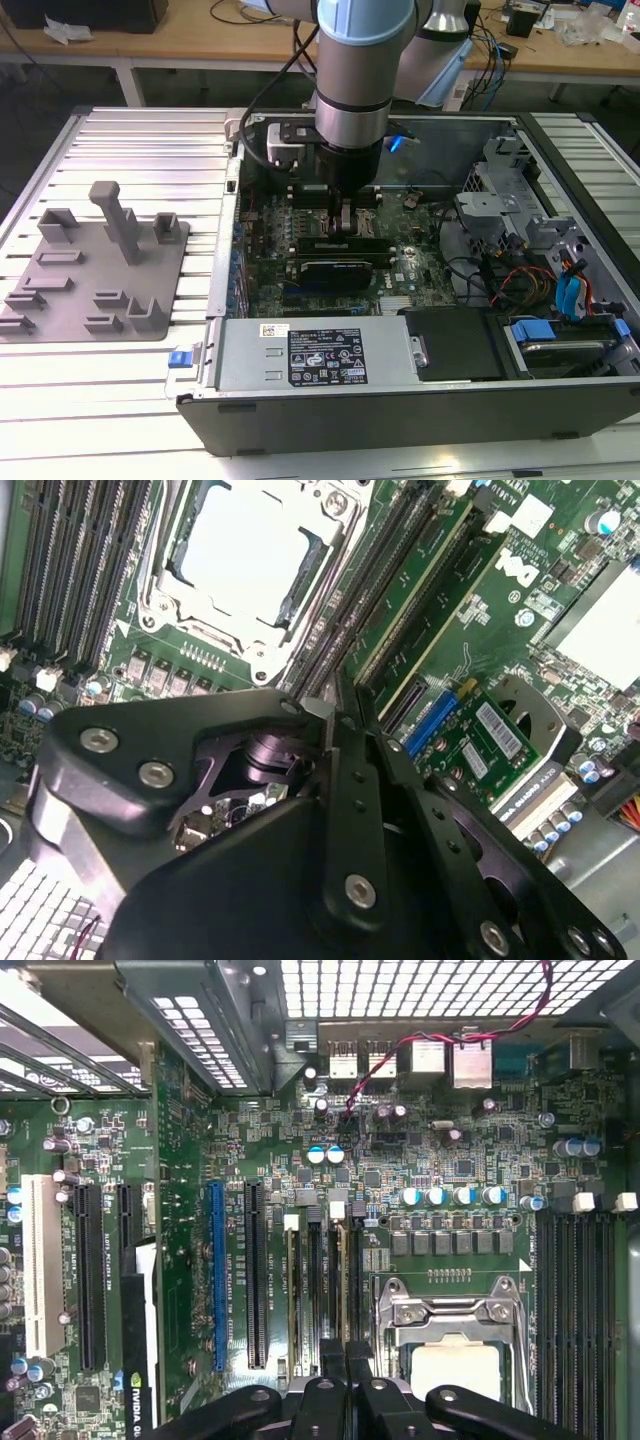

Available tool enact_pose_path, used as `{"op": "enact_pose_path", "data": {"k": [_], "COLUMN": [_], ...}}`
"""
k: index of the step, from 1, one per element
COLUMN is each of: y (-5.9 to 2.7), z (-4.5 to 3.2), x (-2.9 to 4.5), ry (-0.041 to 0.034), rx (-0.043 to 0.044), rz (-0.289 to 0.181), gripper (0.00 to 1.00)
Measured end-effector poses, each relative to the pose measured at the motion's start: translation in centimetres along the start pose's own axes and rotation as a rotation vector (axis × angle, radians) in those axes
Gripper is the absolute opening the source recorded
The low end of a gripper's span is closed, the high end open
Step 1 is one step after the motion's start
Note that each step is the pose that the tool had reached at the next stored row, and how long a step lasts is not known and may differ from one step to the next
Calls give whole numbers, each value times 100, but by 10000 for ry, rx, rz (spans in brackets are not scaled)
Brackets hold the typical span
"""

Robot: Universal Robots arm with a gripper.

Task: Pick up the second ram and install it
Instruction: 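Insert the second ram into the second slot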

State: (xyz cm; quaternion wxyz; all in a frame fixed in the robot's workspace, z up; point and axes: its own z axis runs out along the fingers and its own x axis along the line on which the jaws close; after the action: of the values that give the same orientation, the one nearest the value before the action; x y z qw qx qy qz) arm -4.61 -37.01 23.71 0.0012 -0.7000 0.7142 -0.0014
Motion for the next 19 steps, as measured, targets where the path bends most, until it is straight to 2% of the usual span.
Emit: {"op": "enact_pose_path", "data": {"k": [19], "y": [-4], "z": [-8], "x": [0], "ry": [-3], "rx": [0], "rz": [-146], "gripper": [9]}}
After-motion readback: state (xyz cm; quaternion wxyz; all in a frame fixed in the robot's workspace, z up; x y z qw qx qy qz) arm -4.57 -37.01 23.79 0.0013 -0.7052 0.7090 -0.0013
